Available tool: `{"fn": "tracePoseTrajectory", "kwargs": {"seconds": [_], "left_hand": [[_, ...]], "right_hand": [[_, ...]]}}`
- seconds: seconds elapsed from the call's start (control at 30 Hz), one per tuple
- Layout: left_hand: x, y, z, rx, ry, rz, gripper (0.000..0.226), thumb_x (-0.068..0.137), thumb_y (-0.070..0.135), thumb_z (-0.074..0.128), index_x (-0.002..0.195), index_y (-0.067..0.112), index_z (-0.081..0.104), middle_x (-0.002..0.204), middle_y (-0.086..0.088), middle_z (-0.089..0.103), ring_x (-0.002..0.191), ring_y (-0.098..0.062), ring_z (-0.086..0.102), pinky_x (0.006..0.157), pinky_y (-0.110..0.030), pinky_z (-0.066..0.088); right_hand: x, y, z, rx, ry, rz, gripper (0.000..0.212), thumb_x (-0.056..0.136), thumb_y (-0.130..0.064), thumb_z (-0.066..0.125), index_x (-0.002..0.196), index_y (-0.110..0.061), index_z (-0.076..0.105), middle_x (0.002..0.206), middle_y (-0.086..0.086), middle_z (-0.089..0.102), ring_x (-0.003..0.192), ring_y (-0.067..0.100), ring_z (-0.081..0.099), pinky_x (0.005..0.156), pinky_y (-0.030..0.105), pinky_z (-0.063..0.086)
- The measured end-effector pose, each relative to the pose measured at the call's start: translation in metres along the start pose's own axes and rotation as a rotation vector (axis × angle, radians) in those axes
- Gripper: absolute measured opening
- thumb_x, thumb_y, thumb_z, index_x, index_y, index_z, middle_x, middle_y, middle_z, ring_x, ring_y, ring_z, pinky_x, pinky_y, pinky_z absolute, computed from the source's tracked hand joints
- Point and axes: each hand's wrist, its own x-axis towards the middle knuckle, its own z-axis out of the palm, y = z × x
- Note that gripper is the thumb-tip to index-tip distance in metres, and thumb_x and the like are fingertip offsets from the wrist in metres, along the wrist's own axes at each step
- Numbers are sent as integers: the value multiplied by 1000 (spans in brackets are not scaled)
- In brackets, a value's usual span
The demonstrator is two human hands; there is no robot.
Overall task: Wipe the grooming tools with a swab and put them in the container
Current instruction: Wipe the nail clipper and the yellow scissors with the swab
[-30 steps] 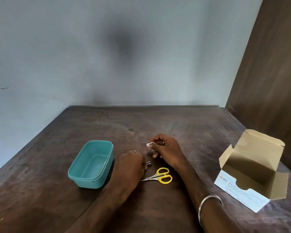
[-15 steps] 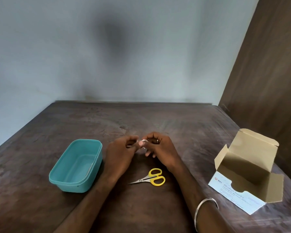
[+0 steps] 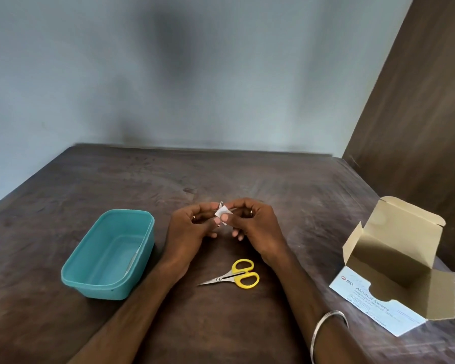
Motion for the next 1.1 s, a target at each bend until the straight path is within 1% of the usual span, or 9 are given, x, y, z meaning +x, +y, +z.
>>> {"fn": "tracePoseTrajectory", "kwargs": {"seconds": [0.13, 0.23, 0.3, 0.47, 0.6, 0.77, 0.83, 0.97, 1.1], "left_hand": [[-2, 0, -3, 14, -98, 6, 43, 79, -11, 70, 107, 22, 74, 88, 2, 78, 72, -11, 71, 69, -21, 57], [-2, -1, -3, -6, -95, 7, 46, 78, -14, 69, 104, 23, 74, 85, 1, 79, 70, -8, 70, 67, -18, 54], [-1, -2, -3, -30, -83, 4, 47, 76, -16, 68, 102, 24, 75, 85, 1, 79, 70, -8, 70, 67, -18, 54], [1, -4, -5, -77, -44, 7, 55, 73, -20, 69, 111, 20, 68, 78, -8, 75, 66, -18, 70, 67, -24, 58], [3, -4, -5, -94, -15, 16, 57, 70, -21, 71, 110, 18, 68, 77, -9, 74, 65, -19, 70, 67, -27, 59], [2, -4, -4, -108, -7, 14, 56, 70, -20, 72, 108, 20, 68, 83, -12, 76, 76, -25, 73, 72, -34, 61], [2, -4, -5, -111, -3, 12, 57, 70, -22, 70, 109, 20, 68, 81, -12, 75, 74, -24, 72, 70, -33, 61], [3, -5, -5, -101, -7, 16, 58, 70, -22, 70, 112, 18, 67, 77, -13, 73, 71, -26, 71, 70, -34, 61], [4, -5, -5, -113, -3, 1, 57, 70, -21, 70, 109, 20, 67, 80, -12, 75, 74, -25, 72, 72, -37, 61]], "right_hand": [[1, 0, 1, -6, 14, -5, 24, 79, -5, 81, 99, -8, 69, 69, 6, 70, 47, 17, 55, 42, 25, 44], [0, -2, 1, -42, -8, -3, 32, 78, -8, 83, 106, -10, 69, 70, 7, 70, 49, 16, 56, 44, 25, 46], [0, -2, 0, -63, -30, 4, 29, 79, -10, 83, 105, -9, 72, 74, 8, 71, 51, 16, 57, 46, 26, 46], [-2, -2, 0, -61, -37, 31, 20, 79, -13, 83, 95, -3, 76, 74, 17, 73, 52, 16, 58, 48, 25, 45], [-3, -4, -1, -52, -55, 2, 9, 89, -12, 73, 95, -8, 78, 70, 5, 74, 52, 14, 61, 49, 24, 47], [-4, -5, -2, -70, -63, -12, 10, 92, -11, 69, 99, -13, 77, 79, 13, 77, 55, 14, 63, 50, 24, 48], [-4, -5, -1, -84, -69, -3, 8, 88, -12, 74, 95, -9, 77, 74, 13, 75, 55, 15, 63, 50, 24, 48], [-3, -5, -1, -82, -53, 22, 17, 82, -12, 80, 93, 0, 74, 69, 10, 72, 53, 15, 61, 50, 24, 47], [-5, -5, -2, -74, -75, -9, 9, 91, -13, 71, 96, -8, 77, 78, 12, 76, 57, 16, 63, 51, 24, 48]]}}
